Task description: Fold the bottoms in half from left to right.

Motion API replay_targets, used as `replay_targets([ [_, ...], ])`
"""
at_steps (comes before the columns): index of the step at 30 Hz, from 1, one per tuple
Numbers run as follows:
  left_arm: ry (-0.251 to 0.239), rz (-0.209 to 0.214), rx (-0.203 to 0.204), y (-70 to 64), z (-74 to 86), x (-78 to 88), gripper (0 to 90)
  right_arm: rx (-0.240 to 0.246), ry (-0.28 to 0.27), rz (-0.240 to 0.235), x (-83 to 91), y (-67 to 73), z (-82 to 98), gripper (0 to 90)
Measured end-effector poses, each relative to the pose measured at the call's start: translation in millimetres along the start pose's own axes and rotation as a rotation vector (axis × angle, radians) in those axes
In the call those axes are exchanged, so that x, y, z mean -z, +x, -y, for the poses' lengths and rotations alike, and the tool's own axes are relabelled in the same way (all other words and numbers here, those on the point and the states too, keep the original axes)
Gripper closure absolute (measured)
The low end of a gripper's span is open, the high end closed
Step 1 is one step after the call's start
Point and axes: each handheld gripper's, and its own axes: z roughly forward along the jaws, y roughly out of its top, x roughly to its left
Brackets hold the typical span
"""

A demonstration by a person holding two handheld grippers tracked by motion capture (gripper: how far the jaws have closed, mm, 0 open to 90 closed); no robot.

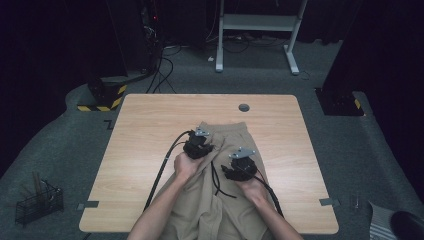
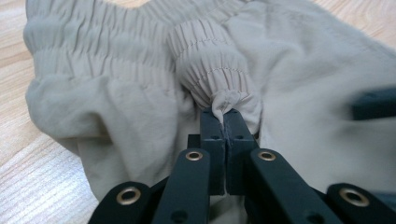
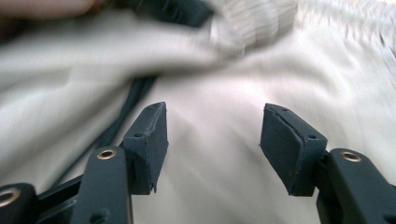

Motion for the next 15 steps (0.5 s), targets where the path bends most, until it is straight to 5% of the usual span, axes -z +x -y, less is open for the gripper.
replay_targets([
  [5,-0.006,-0.001,-0.009,-0.7,-7.7,-1.2,89.1,-0.009,-0.004,-0.008,-0.1,-1.2,5.8,42.7],
  [12,-0.108,0.02,-0.056,-13.3,-29.7,17.9,89.3,-0.032,-0.034,0.01,-21.9,4.5,-11.5,43.1],
  [15,-0.076,0.038,-0.034,-11.4,-28.7,8.3,89.2,-0.035,-0.035,0.015,-26.7,6.1,-16.3,43.5],
])
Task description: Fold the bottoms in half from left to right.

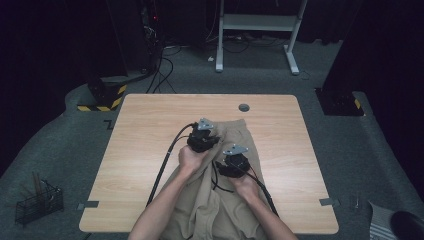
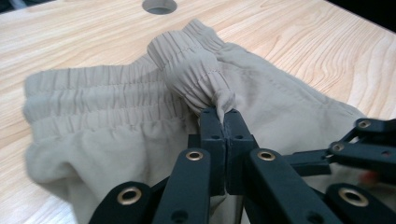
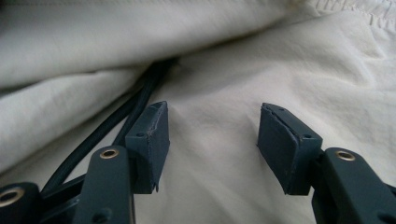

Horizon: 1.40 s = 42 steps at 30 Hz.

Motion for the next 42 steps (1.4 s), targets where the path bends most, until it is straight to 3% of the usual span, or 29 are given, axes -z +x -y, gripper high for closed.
replay_targets([
  [2,0.053,0.009,0.021,4.1,7.9,-11.7,88.9,0.002,0.0,0.001,-1.7,0.5,-1.5,43.5],
  [5,0.064,0.028,0.07,9.7,16.0,-15.9,87.4,-0.003,0.001,0.003,-2.1,0.8,-1.9,43.4],
  [8,0.067,0.016,0.06,10.0,16.0,-12.8,81.0,0.002,0.0,0.004,-2.1,0.9,-1.9,43.4],
  [9,0.063,0.009,0.057,10.2,13.7,-6.5,68.7,-0.003,0.001,0.002,-2.1,0.8,-2.0,43.4],
  [14,0.04,-0.011,0.029,11.2,7.4,19.2,45.8,-0.002,0.001,0.003,-2.1,0.8,-1.9,43.4],
  [18,0.032,-0.005,0.023,14.0,8.5,38.6,37.2,-0.003,0.001,0.003,-2.1,0.8,-1.9,43.4],
  [19,0.02,0.0,0.03,15.6,13.5,53.1,36.1,-0.004,0.001,0.002,-2.1,0.8,-1.9,43.4],
  [20,0.02,0.0,0.03,15.6,13.5,53.1,35.8,-0.004,0.001,0.002,-2.1,0.8,-1.9,43.4],
  [21,0.03,0.006,0.031,16.0,21.9,65.2,35.5,-0.009,0.003,0.001,-2.0,0.8,-2.0,43.3],
  [24,0.064,0.01,0.041,19.1,39.2,77.4,34.6,-0.005,0.003,-0.01,-1.8,-0.6,-1.8,42.5],
  [26,0.072,0.01,0.055,20.3,45.7,80.0,34.6,-0.005,0.005,-0.015,-1.1,-1.1,-1.5,41.3],
  [28,0.079,0.023,0.11,24.9,66.1,84.5,35.4,-0.014,-0.004,-0.043,9.2,-3.3,0.9,39.1],
  [29,0.079,0.023,0.11,24.9,66.1,84.5,35.9,-0.014,-0.004,-0.043,9.2,-3.3,0.9,39.1],
  [32,0.083,0.023,0.145,29.5,85.5,85.4,43.1,0.045,-0.004,-0.077,33.7,3.2,9.8,39.1],
  [34,0.084,0.037,0.134,28.7,89.7,85.3,56.7,0.077,0.005,-0.085,40.7,7.6,17.9,39.3],
  [37,0.09,0.039,0.112,26.1,90.5,83.9,79.9,0.085,0.02,-0.093,42.3,10.8,26.5,39.4],
  [38,0.093,0.037,0.103,24.8,90.0,82.9,79.9,0.086,0.027,-0.093,40.9,11.7,28.8,39.4],
  [39,0.097,0.038,0.093,24.0,87.3,80.8,88.3,0.075,0.016,-0.091,36.9,12.3,31.7,39.0],
  [42,0.098,0.04,0.095,24.6,84.3,79.2,89.3,0.071,0.012,-0.081,33.2,12.9,28.9,39.1],
])
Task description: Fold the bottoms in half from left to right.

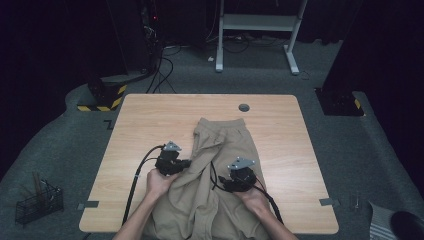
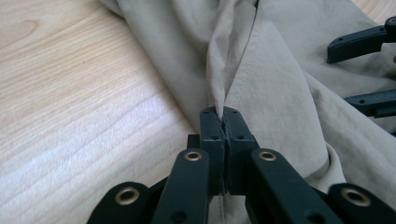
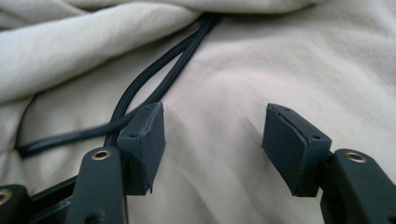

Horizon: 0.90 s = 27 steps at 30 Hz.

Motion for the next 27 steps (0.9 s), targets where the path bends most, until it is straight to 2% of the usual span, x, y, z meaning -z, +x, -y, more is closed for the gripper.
replay_targets([
  [1,-0.008,0.004,0.009,0.7,-2.0,-0.2,89.4,-0.002,-0.013,0.007,-5.7,-2.0,-3.7,38.9],
  [6,-0.048,0.026,0.046,7.0,-11.7,4.4,89.7,-0.028,-0.01,0.026,-12.9,-4.5,-10.5,39.3],
  [7,-0.073,0.038,0.061,8.9,-17.0,7.7,89.7,-0.031,-0.009,0.033,-15.9,-5.9,-13.3,39.3],
  [12,-0.114,0.057,0.068,7.9,-31.3,14.2,89.8,-0.044,-0.012,0.051,-25.4,-8.6,-22.0,39.6],
  [13,-0.133,0.059,0.061,6.2,-40.6,17.5,89.8,-0.056,-0.01,0.06,-32.7,-9.9,-29.0,39.6],
  [14,-0.133,0.059,0.061,6.2,-40.6,17.5,89.8,-0.056,-0.011,0.063,-35.5,-10.5,-31.5,39.7],
  [16,-0.156,0.076,0.049,2.3,-56.7,21.9,89.8,-0.065,-0.011,0.071,-42.6,-11.1,-38.2,39.7],
  [17,-0.156,0.076,0.049,2.3,-56.7,21.9,89.7,-0.065,-0.011,0.071,-42.6,-11.1,-38.2,39.7],
  [18,-0.167,0.091,0.047,-3.7,-67.5,22.3,89.8,-0.076,-0.011,0.082,-49.9,-11.3,-45.0,39.8],
  [21,-0.16,0.109,0.037,-11.0,-76.9,18.7,89.7,-0.081,-0.01,0.09,-54.8,-11.7,-49.6,39.8],
  [23,-0.119,0.124,0.034,-23.5,-84.6,1.8,89.7,-0.091,-0.01,0.098,-61.0,-13.3,-55.4,39.8],
  [24,-0.119,0.124,0.034,-23.5,-84.6,1.8,89.7,-0.091,-0.01,0.098,-61.0,-13.3,-55.4,39.8],
  [25,-0.083,0.123,0.028,-29.2,-84.9,-14.5,89.6,-0.098,-0.011,0.092,-61.2,-14.7,-55.8,40.7],
  [26,-0.083,0.123,0.028,-29.2,-84.9,-14.5,89.5,-0.098,-0.011,0.092,-61.2,-14.7,-55.8,40.7],
  [27,-0.067,0.118,0.029,-31.0,-84.1,-22.2,89.5,-0.113,-0.012,0.091,-58.8,-16.4,-53.9,40.7],
])
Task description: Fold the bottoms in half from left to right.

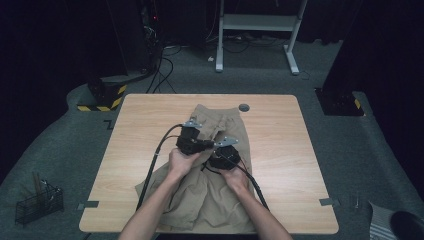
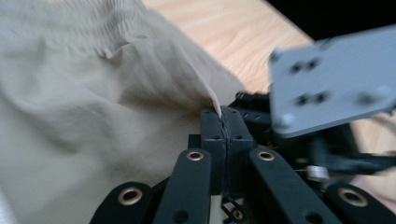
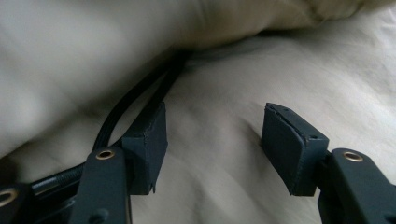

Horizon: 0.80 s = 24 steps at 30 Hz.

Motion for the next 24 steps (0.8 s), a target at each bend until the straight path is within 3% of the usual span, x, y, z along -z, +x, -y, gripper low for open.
replay_targets([
  [1,0.039,-0.022,-0.017,-2.2,3.2,-13.1,89.3,-0.01,0.0,-0.001,2.8,-1.7,2.0,40.6],
  [3,0.071,-0.047,-0.039,-4.7,6.4,-21.7,88.0,-0.004,-0.003,0.004,11.9,-4.3,7.2,41.0],
  [7,0.076,-0.074,-0.088,-9.0,7.8,-19.8,59.9,0.033,0.002,0.009,36.6,-9.7,19.1,41.8],
  [11,0.04,-0.109,-0.124,-10.6,9.6,2.1,43.4,0.053,0.01,0.008,50.5,-11.6,32.5,41.8],
  [15,0.019,-0.106,-0.123,-8.0,14.0,20.7,36.6,0.053,0.003,0.001,55.9,-11.2,38.7,41.7],
  [16,0.007,-0.106,-0.122,-4.5,20.8,36.9,35.3,0.055,-0.003,-0.01,58.8,-8.9,40.6,41.7],
  [17,0.007,-0.106,-0.122,-4.5,20.8,36.9,34.7,0.055,-0.003,-0.01,58.8,-8.9,40.6,41.7],
  [19,-0.01,-0.11,-0.109,2.3,33.0,57.2,32.1,0.066,-0.022,-0.035,64.7,-4.0,41.4,42.0],
  [20,-0.01,-0.11,-0.109,2.3,33.0,57.2,31.1,0.066,-0.022,-0.035,64.7,-4.0,41.4,42.0],
  [21,-0.025,-0.13,-0.095,7.3,44.5,70.3,30.2,0.067,-0.027,-0.057,67.3,-1.1,43.0,42.7],
  [24,-0.045,-0.111,-0.064,14.3,57.8,79.0,27.7,0.069,-0.021,-0.082,66.8,0.0,45.6,43.3],
])
